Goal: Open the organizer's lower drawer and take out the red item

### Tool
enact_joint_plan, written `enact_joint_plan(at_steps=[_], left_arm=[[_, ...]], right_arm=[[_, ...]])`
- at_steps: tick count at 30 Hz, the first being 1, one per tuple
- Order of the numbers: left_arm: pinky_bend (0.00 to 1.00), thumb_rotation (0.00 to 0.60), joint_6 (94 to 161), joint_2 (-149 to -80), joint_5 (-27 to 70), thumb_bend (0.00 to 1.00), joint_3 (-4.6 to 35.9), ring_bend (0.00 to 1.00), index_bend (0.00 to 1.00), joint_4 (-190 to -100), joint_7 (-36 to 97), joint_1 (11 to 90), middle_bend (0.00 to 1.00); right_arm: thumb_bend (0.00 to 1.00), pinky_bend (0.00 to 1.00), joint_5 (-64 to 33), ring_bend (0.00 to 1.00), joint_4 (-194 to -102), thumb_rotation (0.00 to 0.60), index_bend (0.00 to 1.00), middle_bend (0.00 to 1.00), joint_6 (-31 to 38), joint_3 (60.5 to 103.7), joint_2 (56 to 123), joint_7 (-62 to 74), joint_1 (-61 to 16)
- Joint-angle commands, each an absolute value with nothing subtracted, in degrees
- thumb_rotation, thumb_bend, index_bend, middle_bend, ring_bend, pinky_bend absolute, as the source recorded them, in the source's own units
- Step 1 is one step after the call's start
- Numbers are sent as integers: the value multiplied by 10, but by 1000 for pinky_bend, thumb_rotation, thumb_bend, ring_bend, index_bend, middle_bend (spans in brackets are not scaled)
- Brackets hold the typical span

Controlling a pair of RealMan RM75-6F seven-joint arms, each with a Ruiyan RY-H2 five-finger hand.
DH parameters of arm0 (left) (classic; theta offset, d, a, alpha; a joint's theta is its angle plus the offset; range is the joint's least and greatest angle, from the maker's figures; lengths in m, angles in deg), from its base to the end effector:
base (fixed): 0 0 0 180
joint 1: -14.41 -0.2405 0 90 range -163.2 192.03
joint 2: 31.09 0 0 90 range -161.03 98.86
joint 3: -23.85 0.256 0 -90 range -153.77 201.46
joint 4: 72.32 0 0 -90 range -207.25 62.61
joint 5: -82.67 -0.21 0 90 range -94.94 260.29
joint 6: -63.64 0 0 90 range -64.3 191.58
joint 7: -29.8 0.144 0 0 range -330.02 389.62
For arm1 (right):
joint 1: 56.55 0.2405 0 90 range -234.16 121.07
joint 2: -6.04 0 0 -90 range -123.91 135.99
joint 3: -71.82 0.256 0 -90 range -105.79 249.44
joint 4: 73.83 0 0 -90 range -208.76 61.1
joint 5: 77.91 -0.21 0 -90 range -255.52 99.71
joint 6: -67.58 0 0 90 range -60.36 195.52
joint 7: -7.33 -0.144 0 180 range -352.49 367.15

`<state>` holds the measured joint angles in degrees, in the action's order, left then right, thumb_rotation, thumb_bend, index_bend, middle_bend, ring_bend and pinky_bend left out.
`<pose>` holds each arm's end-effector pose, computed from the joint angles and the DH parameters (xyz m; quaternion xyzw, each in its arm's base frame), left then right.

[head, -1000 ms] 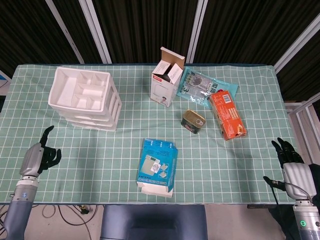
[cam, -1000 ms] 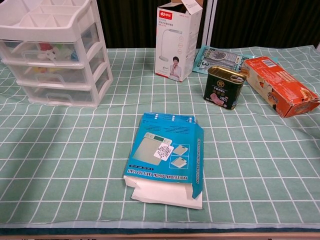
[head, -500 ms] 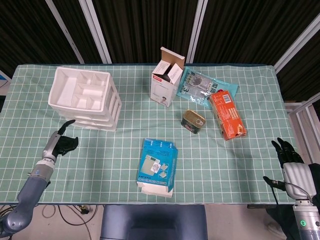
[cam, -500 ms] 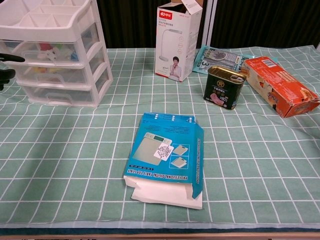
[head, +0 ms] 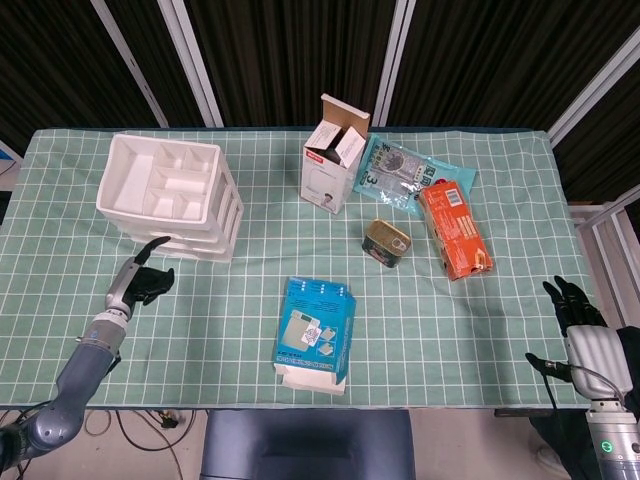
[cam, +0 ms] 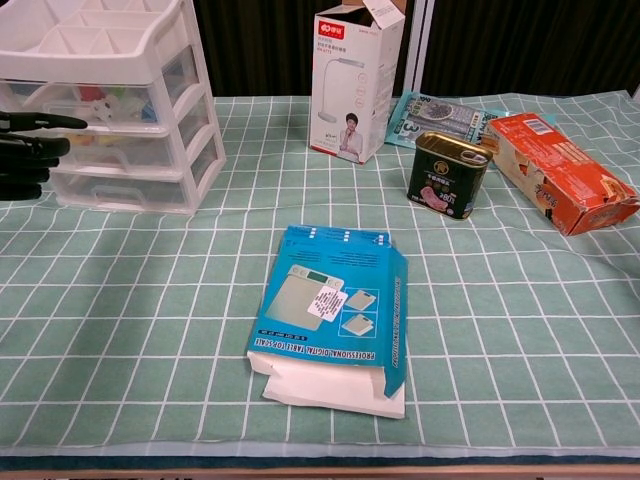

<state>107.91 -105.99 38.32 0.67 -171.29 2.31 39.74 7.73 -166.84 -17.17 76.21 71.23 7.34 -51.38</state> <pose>-0.2240 0.3171 0.0552 -0.3021 -0.7841 -0.4719 0.2669 -0.3048 -0.1879 0.1553 0.5841 -0.3906 0.4060 0.5842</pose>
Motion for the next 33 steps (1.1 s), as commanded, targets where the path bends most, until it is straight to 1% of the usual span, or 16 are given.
enact_joint_plan(at_steps=[1, 13, 23, 33], left_arm=[[950, 600, 1078, -1062, 383, 526, 6, 924, 145, -1711, 21, 400, 972], [950, 600, 1087, -1070, 372, 526, 2, 924, 147, -1714, 5, 401, 974], [950, 600, 1074, -1079, 380, 526, -3, 927, 150, -1701, -15, 409, 977], [950, 600, 1068, -1090, 376, 526, -4, 929, 207, -1689, -30, 413, 981]], right_arm=[[24, 224, 77, 0, -1669, 600, 0, 0, -172, 762, 712, 73, -514], [27, 224, 76, 0, -1669, 600, 0, 0, -171, 762, 712, 71, -514], [27, 224, 76, 0, -1671, 600, 0, 0, -170, 763, 712, 69, -514], [30, 223, 77, 0, -1670, 600, 0, 0, -170, 762, 712, 64, -514]])
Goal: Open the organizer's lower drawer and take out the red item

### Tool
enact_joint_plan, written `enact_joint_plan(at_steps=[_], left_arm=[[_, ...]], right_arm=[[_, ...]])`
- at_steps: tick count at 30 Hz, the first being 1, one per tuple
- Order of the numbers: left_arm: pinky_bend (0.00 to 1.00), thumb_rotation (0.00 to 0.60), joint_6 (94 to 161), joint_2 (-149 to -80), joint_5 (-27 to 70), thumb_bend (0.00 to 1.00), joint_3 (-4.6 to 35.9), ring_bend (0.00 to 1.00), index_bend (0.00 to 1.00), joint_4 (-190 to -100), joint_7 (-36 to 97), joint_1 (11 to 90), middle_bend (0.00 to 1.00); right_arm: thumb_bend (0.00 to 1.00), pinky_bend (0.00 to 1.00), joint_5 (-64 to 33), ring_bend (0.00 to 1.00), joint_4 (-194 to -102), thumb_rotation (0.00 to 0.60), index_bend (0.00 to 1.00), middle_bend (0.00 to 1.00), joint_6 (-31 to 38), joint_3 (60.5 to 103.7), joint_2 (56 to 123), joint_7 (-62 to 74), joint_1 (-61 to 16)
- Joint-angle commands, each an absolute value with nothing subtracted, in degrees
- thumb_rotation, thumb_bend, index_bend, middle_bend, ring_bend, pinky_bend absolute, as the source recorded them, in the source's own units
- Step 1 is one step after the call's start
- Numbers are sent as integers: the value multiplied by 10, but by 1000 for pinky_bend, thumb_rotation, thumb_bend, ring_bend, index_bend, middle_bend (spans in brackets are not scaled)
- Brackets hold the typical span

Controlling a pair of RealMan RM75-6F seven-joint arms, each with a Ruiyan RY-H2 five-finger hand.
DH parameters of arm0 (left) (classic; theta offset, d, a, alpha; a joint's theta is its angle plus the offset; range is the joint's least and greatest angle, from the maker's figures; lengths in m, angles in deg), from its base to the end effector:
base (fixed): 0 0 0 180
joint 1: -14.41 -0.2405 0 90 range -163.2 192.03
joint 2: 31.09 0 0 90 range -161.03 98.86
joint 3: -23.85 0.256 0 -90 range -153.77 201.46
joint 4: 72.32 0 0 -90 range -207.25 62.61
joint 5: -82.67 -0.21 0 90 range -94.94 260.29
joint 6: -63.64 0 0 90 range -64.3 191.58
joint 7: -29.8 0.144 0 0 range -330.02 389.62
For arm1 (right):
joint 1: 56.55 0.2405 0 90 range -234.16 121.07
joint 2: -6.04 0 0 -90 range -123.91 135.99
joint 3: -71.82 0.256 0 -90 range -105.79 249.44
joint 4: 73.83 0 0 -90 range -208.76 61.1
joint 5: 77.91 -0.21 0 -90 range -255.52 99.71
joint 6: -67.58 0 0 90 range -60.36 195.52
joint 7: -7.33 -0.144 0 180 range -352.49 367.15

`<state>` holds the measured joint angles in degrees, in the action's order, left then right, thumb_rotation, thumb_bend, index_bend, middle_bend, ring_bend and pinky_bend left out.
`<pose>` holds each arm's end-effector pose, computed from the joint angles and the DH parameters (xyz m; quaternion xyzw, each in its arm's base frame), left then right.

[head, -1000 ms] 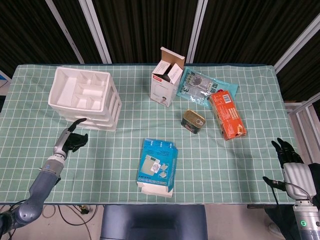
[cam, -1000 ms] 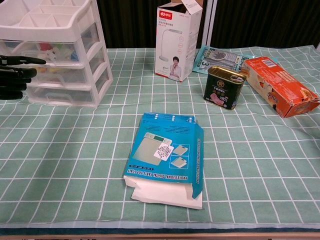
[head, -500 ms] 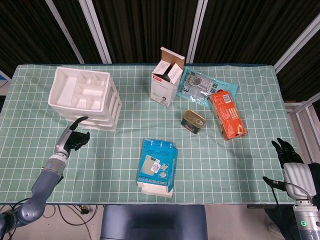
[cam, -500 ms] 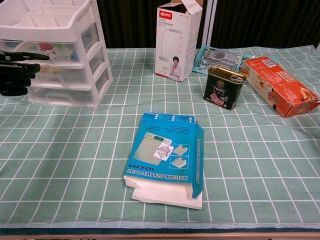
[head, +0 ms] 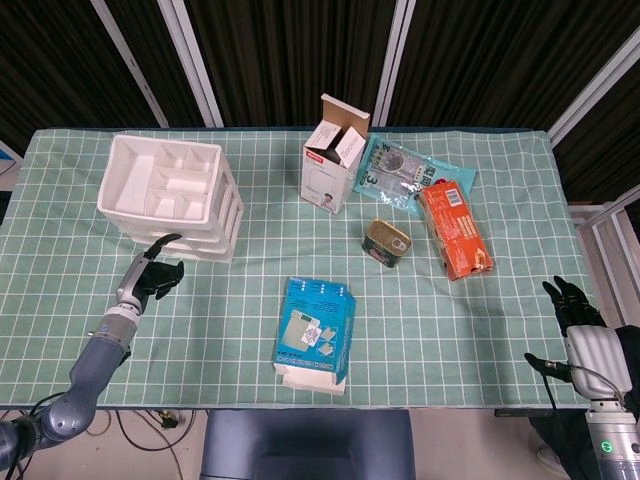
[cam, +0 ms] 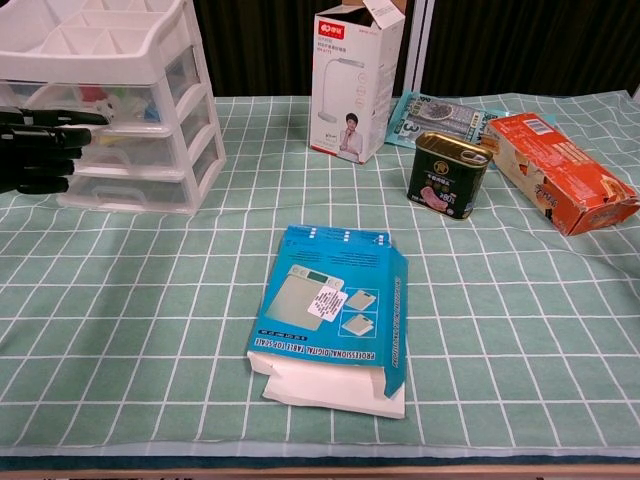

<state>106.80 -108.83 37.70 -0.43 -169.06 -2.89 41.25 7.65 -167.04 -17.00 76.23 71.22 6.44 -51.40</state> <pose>-0.2131 0.3269 0.0437 -0.2729 -0.7965 -0.4887 0.2288 -0.3045 -0.1878 0.1547 0.5806 -0.3974 0.4105 0.5801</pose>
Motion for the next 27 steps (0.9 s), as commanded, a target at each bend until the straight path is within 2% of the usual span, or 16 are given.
enact_joint_plan(at_steps=[1, 27], left_arm=[[950, 600, 1067, -1091, 374, 526, -3, 929, 210, -1688, -31, 412, 981], [950, 600, 1078, -1076, 326, 526, 16, 929, 236, -1719, -65, 378, 982]], right_arm=[[30, 223, 77, 0, -1670, 600, 0, 0, -170, 762, 712, 64, -514], [44, 224, 76, 0, -1673, 600, 0, 0, -171, 762, 712, 65, -515]])
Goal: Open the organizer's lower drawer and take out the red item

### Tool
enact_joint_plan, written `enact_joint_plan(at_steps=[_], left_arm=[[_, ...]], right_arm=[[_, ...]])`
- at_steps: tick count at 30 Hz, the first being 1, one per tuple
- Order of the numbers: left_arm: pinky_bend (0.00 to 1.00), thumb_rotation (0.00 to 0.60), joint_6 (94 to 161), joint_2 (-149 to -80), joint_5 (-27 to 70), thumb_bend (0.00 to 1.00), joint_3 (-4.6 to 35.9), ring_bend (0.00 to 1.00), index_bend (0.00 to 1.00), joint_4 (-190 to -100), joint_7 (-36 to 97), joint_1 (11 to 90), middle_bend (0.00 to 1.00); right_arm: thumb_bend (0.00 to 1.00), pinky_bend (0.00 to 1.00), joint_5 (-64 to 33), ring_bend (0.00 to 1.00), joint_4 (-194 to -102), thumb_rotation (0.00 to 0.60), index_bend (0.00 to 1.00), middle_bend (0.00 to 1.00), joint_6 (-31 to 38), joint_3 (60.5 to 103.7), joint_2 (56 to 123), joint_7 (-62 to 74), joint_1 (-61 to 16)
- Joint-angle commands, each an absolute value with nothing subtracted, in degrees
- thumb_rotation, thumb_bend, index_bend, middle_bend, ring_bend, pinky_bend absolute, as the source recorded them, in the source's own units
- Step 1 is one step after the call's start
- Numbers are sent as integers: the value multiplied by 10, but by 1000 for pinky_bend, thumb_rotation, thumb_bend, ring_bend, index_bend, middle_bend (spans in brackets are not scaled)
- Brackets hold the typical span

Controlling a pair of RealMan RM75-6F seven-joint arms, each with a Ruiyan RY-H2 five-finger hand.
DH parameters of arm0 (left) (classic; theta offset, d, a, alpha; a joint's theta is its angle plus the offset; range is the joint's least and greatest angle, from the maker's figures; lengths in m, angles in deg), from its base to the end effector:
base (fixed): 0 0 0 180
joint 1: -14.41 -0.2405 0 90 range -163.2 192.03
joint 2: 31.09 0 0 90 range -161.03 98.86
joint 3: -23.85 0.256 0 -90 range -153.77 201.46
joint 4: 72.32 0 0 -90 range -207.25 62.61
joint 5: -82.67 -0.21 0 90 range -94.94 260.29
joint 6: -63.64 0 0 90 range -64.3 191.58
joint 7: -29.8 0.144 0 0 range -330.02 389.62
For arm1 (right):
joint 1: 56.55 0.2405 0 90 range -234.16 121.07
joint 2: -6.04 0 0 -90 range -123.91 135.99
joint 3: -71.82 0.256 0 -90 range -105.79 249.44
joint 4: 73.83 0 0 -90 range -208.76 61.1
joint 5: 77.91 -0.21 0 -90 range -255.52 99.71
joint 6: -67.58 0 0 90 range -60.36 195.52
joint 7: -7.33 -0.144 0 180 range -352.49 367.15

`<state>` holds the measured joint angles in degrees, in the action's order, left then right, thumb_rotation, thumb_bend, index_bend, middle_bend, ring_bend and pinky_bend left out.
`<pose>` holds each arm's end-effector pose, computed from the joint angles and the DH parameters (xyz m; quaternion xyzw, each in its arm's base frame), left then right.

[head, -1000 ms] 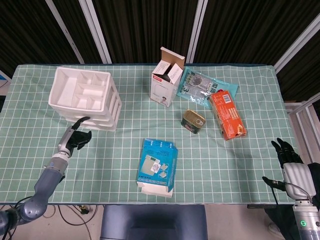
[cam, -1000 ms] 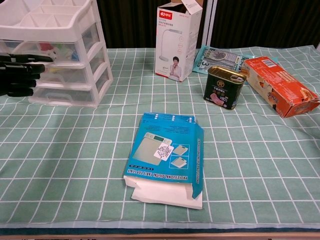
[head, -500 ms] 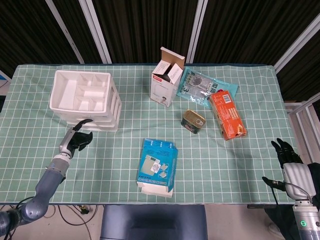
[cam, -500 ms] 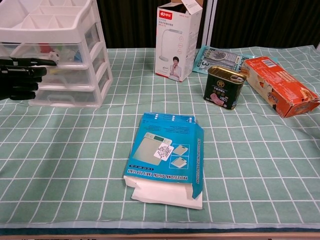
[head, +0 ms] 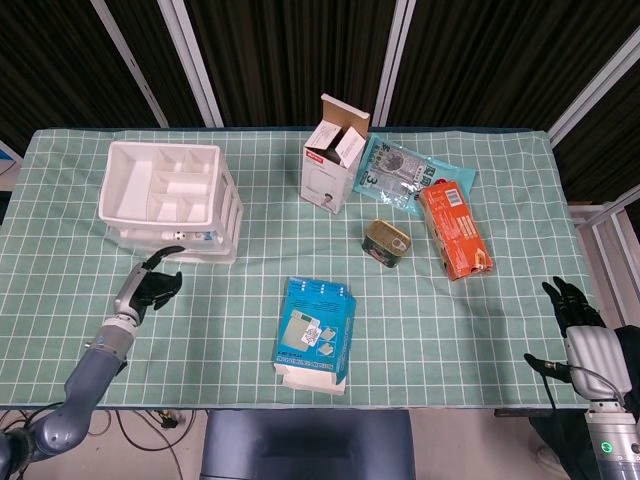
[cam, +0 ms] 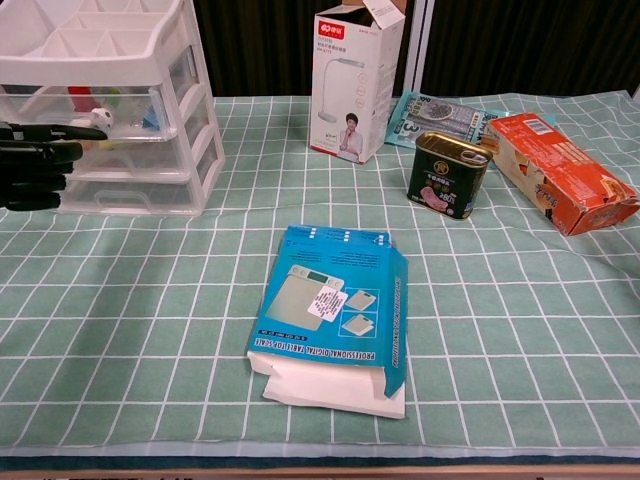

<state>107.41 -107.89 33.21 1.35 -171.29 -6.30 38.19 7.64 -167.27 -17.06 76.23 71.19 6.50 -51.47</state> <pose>-0.2196 0.3071 0.0425 -0.2683 -0.8028 -0.4861 0.2172 -0.3039 -0.1874 0.1547 0.5797 -0.3982 0.4111 0.5800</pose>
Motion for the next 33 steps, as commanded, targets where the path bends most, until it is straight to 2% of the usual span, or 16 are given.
enact_joint_plan(at_steps=[1, 8, 11, 13, 19, 23, 28, 33], left_arm=[[950, 600, 1079, -1075, 324, 526, 16, 929, 237, -1722, -66, 376, 982], [950, 600, 1103, -1056, 284, 526, 35, 929, 236, -1763, -62, 352, 980], [942, 600, 1119, -1044, 263, 526, 51, 909, 185, -1783, -47, 339, 960], [932, 600, 1130, -1029, 252, 525, 65, 886, 145, -1798, -25, 332, 939], [924, 600, 1158, -992, 227, 525, 99, 870, 138, -1821, 47, 321, 923], [924, 600, 1216, -972, 180, 525, 114, 875, 133, -1843, 130, 314, 928], [934, 600, 1274, -960, 145, 520, 119, 892, 132, -1866, 244, 318, 945], [951, 600, 1313, -958, 165, 511, 103, 912, 142, -1883, 353, 336, 966]], right_arm=[[44, 224, 76, 0, -1673, 600, 0, 0, -171, 762, 712, 65, -515], [47, 224, 77, 0, -1673, 600, 0, 0, -172, 762, 711, 63, -515], [48, 223, 78, 0, -1672, 600, 0, 0, -172, 762, 711, 63, -515], [49, 223, 78, 0, -1673, 600, 0, 0, -173, 762, 711, 62, -516], [49, 224, 79, 0, -1674, 600, 0, 0, -174, 762, 711, 62, -516], [50, 224, 79, 0, -1674, 600, 0, 0, -174, 762, 711, 63, -516], [51, 224, 80, 0, -1676, 600, 0, 0, -175, 761, 711, 65, -517], [54, 224, 80, 0, -1676, 600, 0, 0, -174, 761, 711, 64, -517]])
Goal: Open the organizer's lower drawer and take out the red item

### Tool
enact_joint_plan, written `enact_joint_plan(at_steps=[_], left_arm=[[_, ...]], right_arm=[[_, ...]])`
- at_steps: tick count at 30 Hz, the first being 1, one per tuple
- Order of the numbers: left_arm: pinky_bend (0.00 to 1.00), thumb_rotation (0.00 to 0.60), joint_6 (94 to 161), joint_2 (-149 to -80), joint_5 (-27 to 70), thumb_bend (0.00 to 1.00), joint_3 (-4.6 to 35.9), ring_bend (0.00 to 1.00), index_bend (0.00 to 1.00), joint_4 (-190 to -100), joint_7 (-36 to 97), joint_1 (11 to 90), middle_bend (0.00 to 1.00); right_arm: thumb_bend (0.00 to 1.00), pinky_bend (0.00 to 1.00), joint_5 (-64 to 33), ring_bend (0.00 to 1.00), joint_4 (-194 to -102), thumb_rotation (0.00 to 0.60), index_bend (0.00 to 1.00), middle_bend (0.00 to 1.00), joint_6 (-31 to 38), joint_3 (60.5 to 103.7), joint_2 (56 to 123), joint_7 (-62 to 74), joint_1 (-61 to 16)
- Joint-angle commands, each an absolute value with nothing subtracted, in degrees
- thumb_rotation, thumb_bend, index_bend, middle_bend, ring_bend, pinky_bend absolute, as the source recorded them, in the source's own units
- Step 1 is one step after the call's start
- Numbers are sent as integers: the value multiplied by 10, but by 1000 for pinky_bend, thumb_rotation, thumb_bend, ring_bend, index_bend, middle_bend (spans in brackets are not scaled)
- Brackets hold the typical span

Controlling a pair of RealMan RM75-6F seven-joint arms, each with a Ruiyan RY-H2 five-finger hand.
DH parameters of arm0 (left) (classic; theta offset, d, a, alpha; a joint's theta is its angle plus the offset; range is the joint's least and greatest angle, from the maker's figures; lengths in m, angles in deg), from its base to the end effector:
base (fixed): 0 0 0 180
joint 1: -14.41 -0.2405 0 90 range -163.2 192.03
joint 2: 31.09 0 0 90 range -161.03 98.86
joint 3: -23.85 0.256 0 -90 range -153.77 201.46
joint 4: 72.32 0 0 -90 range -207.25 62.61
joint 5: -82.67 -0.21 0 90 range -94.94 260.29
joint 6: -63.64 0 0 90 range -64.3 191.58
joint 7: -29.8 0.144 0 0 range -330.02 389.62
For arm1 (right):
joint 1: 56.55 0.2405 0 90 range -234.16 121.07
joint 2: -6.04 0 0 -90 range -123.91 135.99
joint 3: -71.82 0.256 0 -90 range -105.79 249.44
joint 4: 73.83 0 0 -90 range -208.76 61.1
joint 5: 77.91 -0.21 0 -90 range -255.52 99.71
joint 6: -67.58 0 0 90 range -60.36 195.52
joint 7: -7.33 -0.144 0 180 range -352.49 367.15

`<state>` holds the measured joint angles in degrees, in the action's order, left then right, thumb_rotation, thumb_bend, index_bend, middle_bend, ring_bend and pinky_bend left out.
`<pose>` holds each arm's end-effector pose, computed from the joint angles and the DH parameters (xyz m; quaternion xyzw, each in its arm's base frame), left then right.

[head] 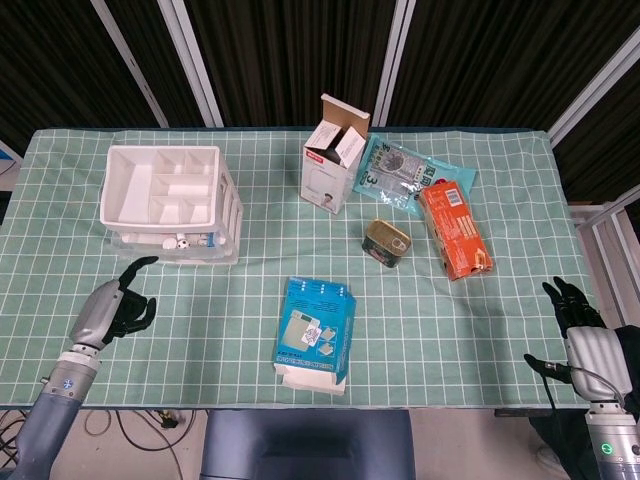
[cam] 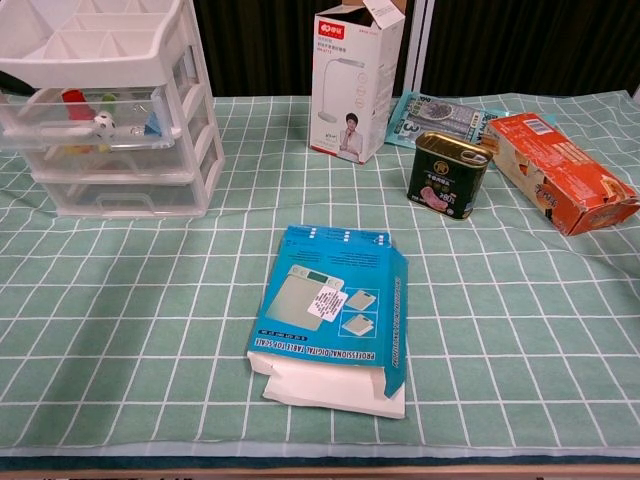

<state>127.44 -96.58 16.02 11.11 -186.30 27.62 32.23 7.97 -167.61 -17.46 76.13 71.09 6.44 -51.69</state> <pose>-0.2063 0.2506 0.1035 -0.5371 -0.5847 -0.4552 0.4031 -0.3026 -0.1857 0.1551 0.5789 -0.3979 0.4139 0.5790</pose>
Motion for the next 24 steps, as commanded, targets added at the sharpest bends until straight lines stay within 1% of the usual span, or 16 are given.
enact_joint_plan(at_steps=[1, 8, 16, 24], left_arm=[[952, 600, 1314, -957, 184, 510, 97, 912, 141, -1887, 377, 344, 968], [954, 600, 1287, -947, 316, 509, 70, 913, 139, -1890, 466, 400, 970], [957, 600, 1254, -948, 437, 510, 67, 915, 152, -1878, 524, 460, 973], [958, 600, 1252, -957, 488, 510, 78, 922, 203, -1877, 539, 488, 975]], right_arm=[[55, 224, 80, 0, -1676, 600, 0, 0, -174, 761, 711, 64, -517], [60, 224, 79, 0, -1677, 600, 0, 0, -172, 761, 710, 62, -517], [64, 224, 78, 0, -1677, 600, 0, 0, -172, 761, 710, 62, -517], [65, 224, 77, 0, -1677, 600, 0, 0, -172, 762, 710, 61, -517]])
